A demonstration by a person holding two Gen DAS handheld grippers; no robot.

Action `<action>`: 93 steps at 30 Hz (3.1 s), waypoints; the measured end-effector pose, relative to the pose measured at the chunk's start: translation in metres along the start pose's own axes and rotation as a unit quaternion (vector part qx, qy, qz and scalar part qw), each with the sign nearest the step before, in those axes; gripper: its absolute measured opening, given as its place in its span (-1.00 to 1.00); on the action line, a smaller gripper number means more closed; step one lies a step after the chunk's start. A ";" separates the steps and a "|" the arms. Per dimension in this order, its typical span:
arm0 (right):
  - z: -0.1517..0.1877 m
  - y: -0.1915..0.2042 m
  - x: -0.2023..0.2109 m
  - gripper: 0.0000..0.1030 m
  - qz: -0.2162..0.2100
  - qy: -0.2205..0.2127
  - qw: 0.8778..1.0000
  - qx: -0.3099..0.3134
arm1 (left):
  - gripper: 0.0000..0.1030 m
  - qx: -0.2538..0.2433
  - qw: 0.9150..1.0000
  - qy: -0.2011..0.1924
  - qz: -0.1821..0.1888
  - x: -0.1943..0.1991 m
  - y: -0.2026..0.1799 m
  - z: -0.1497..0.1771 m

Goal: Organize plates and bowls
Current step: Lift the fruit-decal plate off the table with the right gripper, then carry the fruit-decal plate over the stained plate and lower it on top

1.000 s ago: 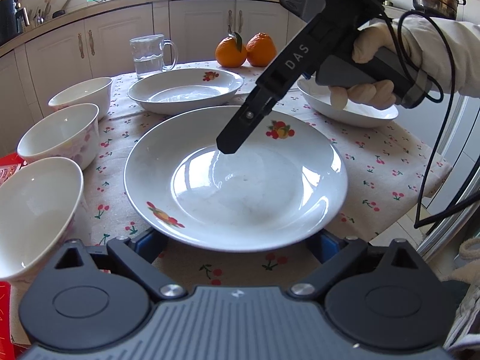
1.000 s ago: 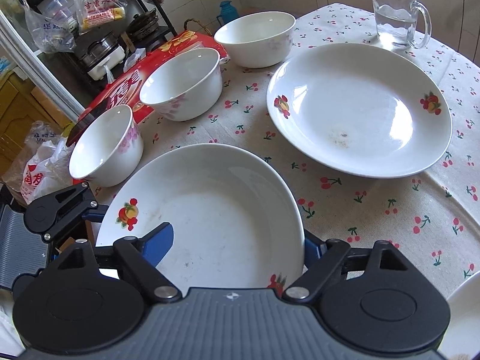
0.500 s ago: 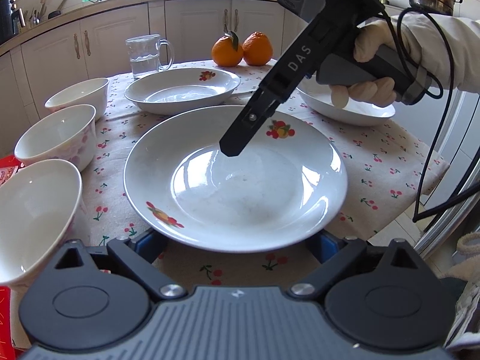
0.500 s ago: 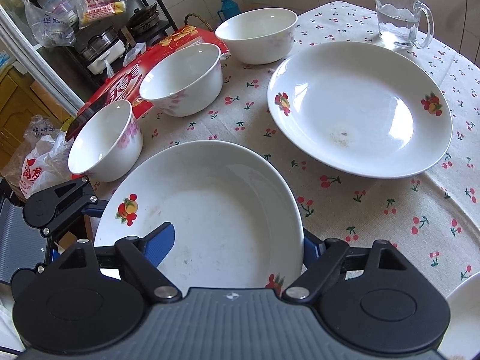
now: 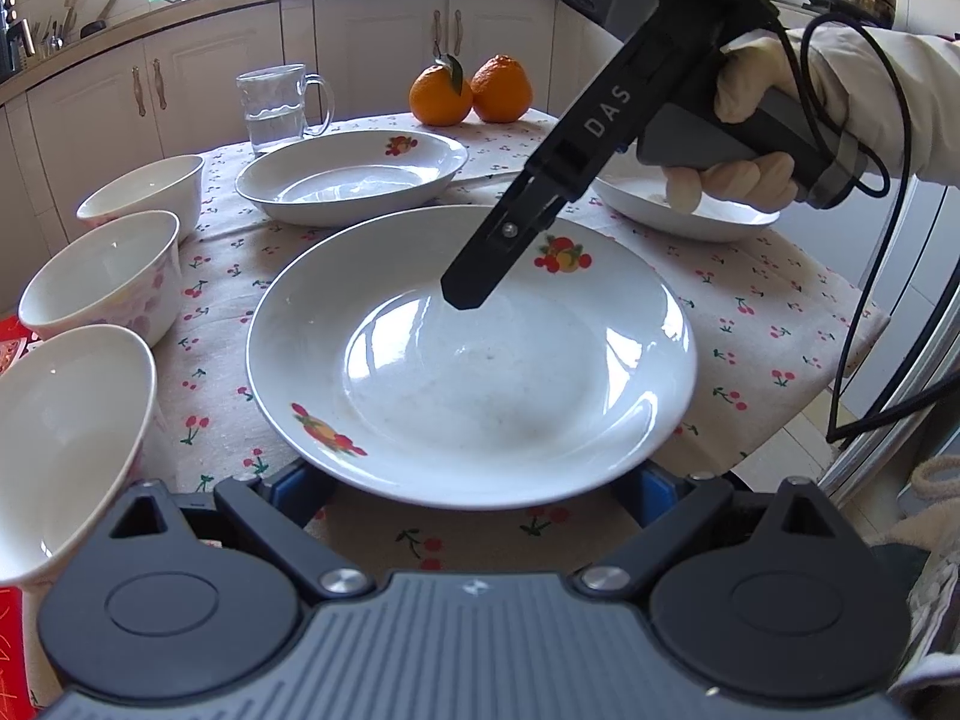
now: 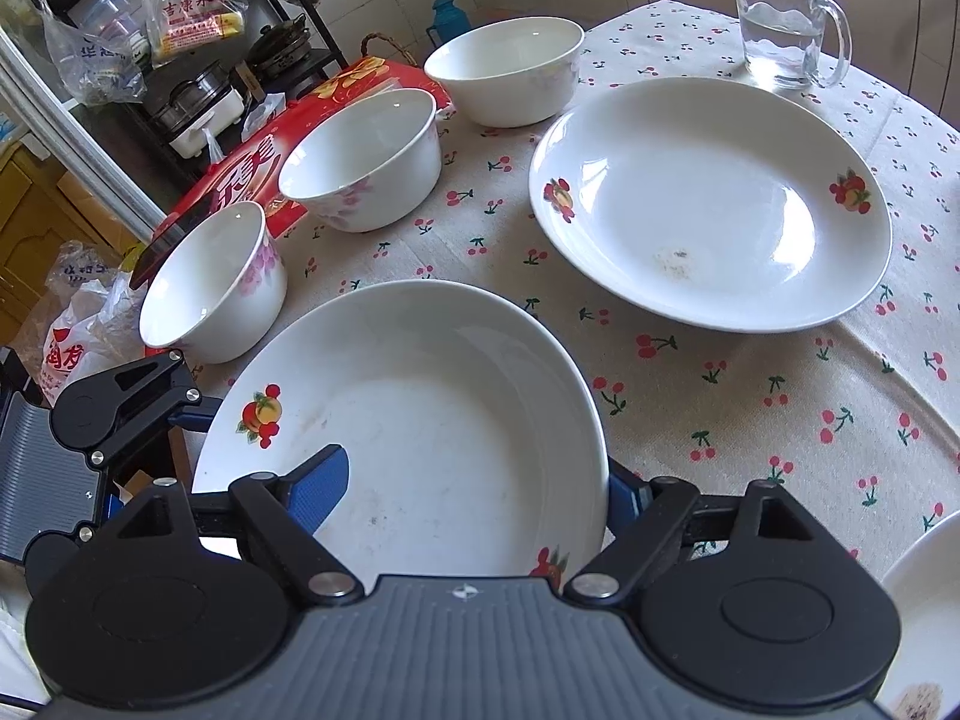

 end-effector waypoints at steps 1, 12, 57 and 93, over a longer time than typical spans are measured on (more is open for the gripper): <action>0.000 0.000 0.000 0.73 0.000 -0.001 1.000 -0.001 | 0.87 -0.001 1.000 0.001 0.000 0.000 0.000 0.000; 0.008 0.002 0.009 0.73 -0.001 -0.012 1.000 -0.008 | 0.87 -0.014 1.000 0.009 0.006 -0.002 -0.005 -0.002; 0.096 -0.098 0.148 0.73 0.091 -0.130 0.979 -0.124 | 0.86 -0.121 0.983 0.024 0.137 -0.085 -0.094 -0.120; 0.142 -0.142 0.161 0.73 0.106 -0.172 0.959 -0.197 | 0.87 -0.148 0.977 0.035 0.147 -0.128 -0.114 -0.141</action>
Point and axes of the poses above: each gripper's, at about its wrist camera, not at the fingertips, and x roughly against the way its jaws point, y to its left, z to its underside, the point moved 1 cm from there along -x, roughly the way its jaws point, and after that the axes turned 2 degrees about -z, right-handed, at the moved point
